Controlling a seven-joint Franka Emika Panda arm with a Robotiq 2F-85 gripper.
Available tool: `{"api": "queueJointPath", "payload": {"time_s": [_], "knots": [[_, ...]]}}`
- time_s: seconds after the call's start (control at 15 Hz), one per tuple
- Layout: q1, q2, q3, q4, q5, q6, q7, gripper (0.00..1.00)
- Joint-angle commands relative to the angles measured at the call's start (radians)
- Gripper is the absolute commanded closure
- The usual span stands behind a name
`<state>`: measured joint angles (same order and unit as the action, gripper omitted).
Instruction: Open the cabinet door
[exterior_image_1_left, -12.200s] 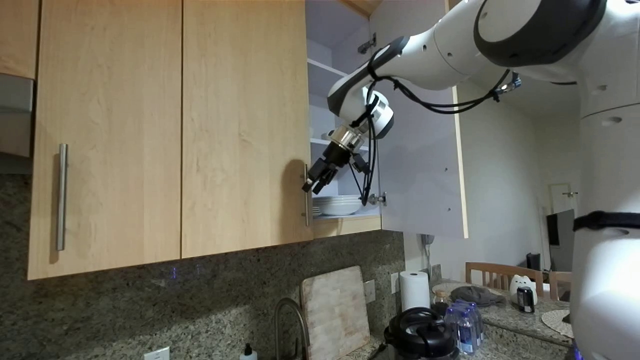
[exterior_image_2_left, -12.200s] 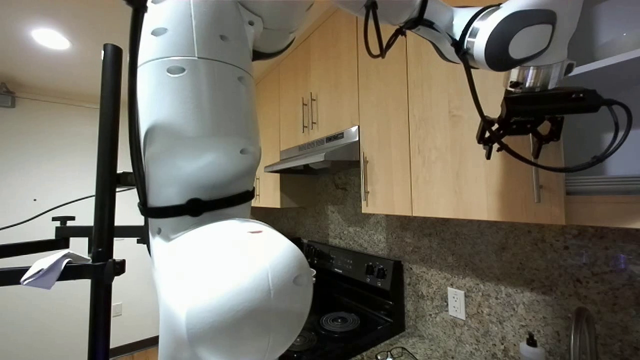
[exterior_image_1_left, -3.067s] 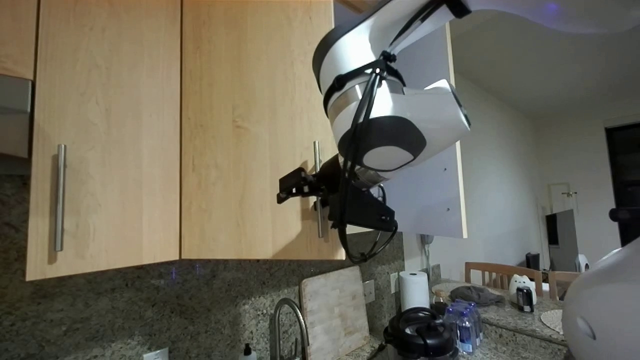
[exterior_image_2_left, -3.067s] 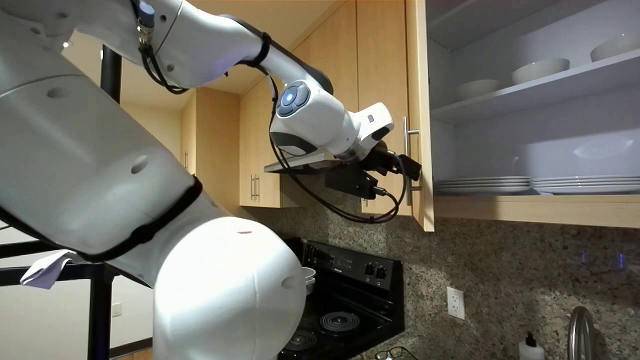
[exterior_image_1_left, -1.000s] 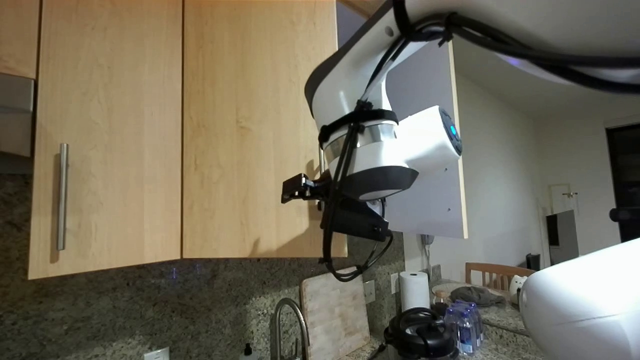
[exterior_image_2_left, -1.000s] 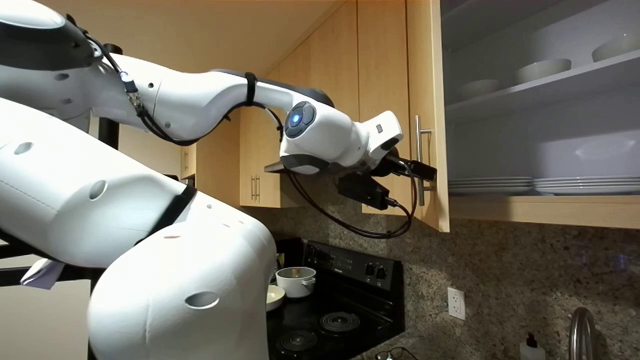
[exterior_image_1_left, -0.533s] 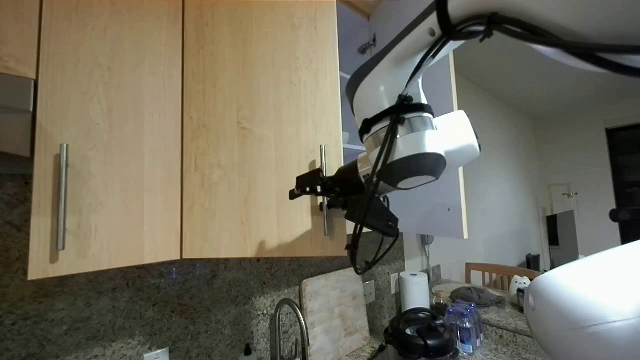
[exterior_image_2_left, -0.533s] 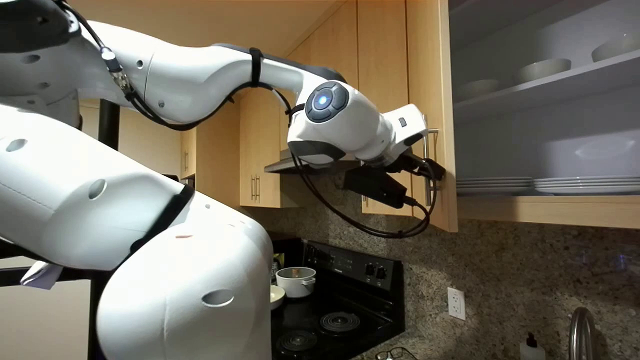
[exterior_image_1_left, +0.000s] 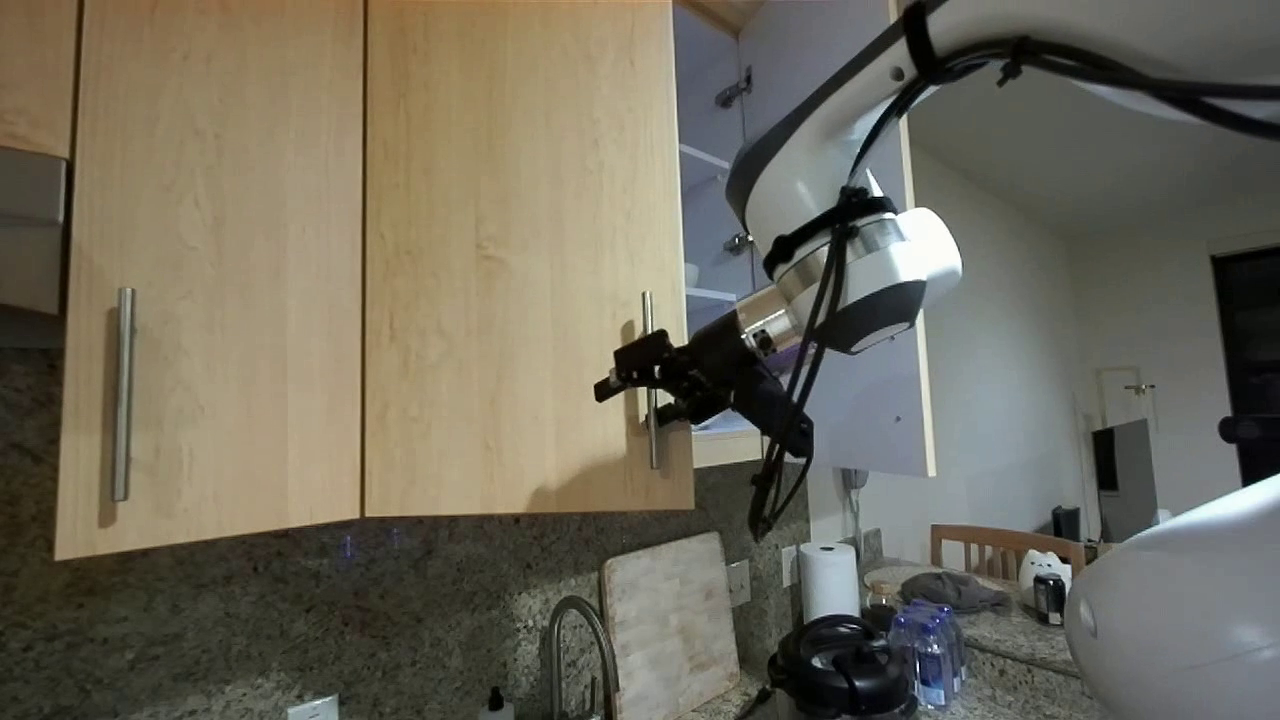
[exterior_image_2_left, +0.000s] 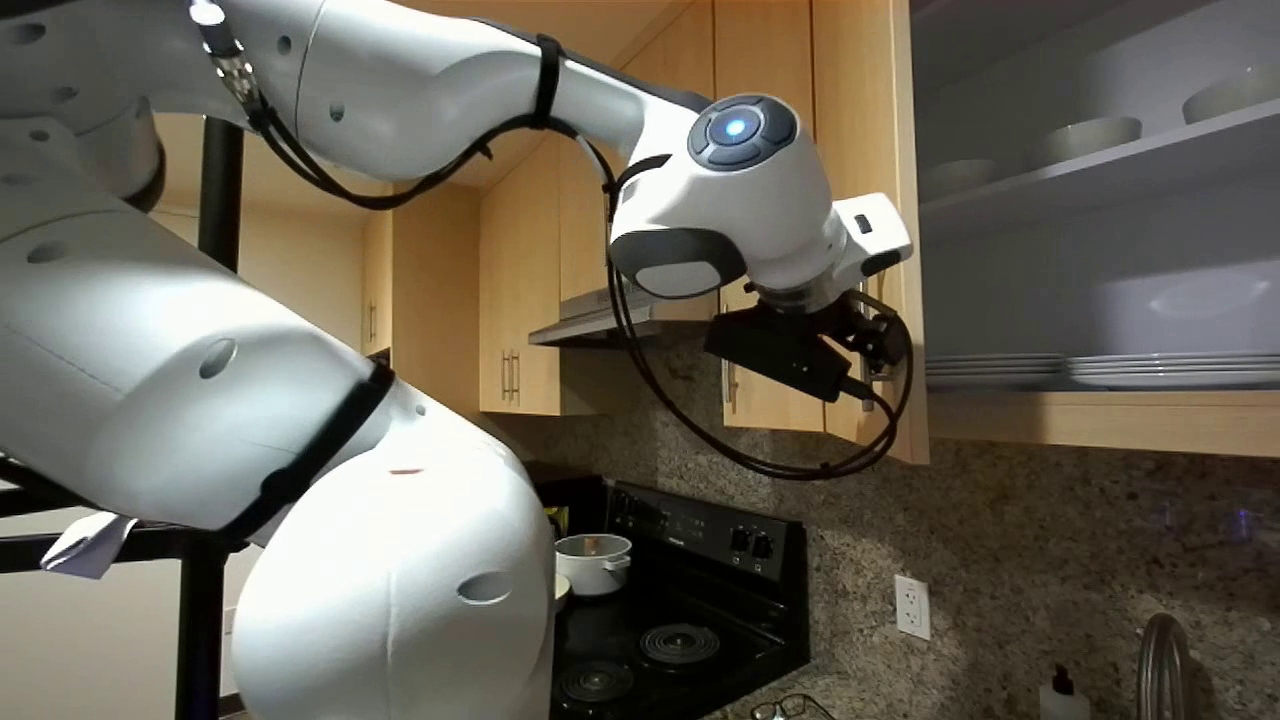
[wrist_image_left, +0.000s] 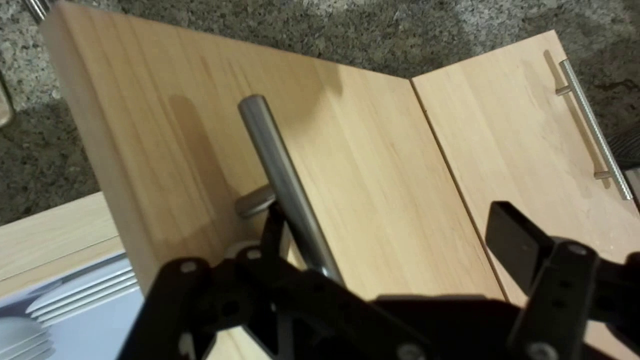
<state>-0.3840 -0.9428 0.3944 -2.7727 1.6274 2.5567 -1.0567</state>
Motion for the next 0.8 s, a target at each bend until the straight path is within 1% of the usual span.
{"api": "queueJointPath", "payload": {"time_s": [0.0, 0.07, 0.13, 0.2, 0.47, 0.6, 0.73], "knots": [[0.114, -0.002, -0.139, -0.061, -0.236, -0.084, 0.145, 0.0], [0.121, -0.016, -0.171, -0.068, -0.302, -0.115, 0.178, 0.0], [0.038, -0.017, -0.146, -0.035, -0.328, -0.215, 0.199, 0.0], [0.036, 0.002, -0.171, -0.005, -0.385, -0.264, 0.231, 0.0], [-0.023, -0.014, -0.222, 0.001, -0.592, -0.51, 0.332, 0.0], [-0.045, -0.028, -0.244, 0.0, -0.653, -0.61, 0.349, 0.0], [-0.074, -0.047, -0.254, 0.001, -0.694, -0.677, 0.368, 0.0]]}}
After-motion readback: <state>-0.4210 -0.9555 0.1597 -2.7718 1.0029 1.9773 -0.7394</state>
